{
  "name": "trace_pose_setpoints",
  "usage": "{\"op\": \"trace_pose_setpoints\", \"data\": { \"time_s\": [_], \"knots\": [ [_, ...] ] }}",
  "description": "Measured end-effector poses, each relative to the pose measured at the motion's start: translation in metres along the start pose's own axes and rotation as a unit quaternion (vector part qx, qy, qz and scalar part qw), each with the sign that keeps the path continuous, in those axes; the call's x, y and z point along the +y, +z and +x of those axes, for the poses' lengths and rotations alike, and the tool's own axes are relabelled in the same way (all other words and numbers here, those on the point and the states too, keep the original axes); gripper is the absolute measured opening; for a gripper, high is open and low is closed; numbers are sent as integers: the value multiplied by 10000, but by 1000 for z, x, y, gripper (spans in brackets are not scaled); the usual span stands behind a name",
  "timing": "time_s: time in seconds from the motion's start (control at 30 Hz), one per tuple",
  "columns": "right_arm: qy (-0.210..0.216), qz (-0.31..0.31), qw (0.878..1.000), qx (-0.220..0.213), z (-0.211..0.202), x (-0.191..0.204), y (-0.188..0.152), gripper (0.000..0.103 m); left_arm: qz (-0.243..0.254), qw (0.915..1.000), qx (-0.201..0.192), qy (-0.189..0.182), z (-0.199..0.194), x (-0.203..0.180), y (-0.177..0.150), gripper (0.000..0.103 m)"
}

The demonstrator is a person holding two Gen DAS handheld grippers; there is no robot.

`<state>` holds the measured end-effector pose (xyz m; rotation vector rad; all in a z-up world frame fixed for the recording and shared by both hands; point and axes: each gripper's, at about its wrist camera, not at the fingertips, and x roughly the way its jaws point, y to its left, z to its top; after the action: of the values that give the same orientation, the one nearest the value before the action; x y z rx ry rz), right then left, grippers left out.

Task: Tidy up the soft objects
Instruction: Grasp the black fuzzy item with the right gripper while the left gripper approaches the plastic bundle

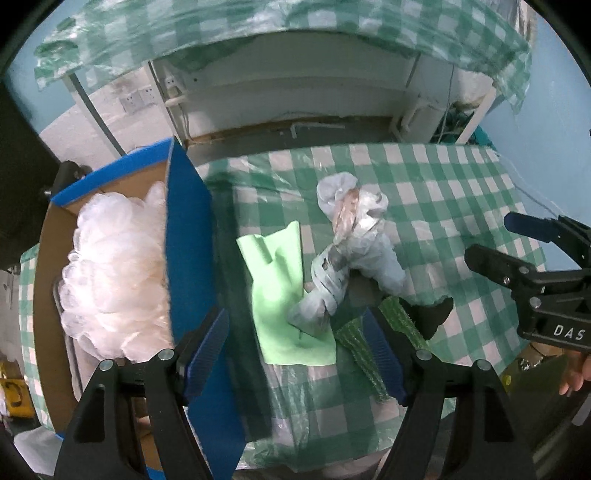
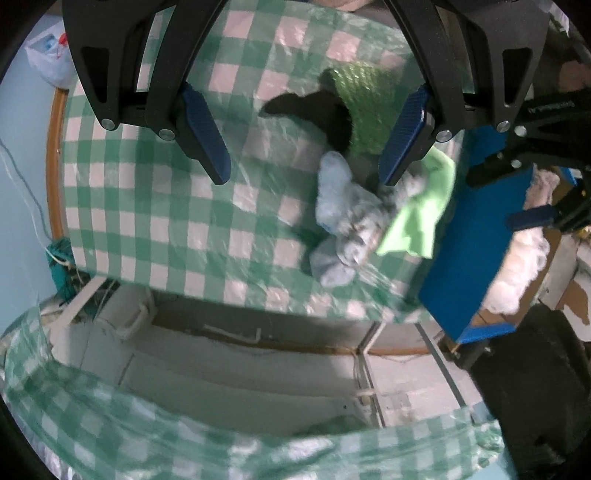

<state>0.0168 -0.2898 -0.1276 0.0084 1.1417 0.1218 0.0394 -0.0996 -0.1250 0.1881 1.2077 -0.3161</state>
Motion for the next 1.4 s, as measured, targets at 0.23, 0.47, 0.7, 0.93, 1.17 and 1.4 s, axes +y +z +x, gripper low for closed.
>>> {"op": "trace_pose_setpoints", "data": {
  "time_s": [0.23,0.47,0.7,0.93,1.17,1.4],
  "knots": [
    [-13,-125,9993,353,26,-10,-17,82,95,9998,150,132,18,-7,3,77],
    [13,-244,9968,756,56,-10,-36,82,226,9989,368,164,41,-17,2,77],
    [94,-298,9947,985,72,-10,-49,82,209,9982,541,129,54,-20,-1,77],
    [178,-508,9925,1095,81,0,-56,82,231,9978,599,146,58,-20,-3,77],
    [207,-845,9894,1159,92,23,-57,82,94,9981,577,166,60,-12,2,77],
    [341,-998,9877,1154,105,38,-60,60,106,9980,608,135,66,-12,5,77]
  ]
}}
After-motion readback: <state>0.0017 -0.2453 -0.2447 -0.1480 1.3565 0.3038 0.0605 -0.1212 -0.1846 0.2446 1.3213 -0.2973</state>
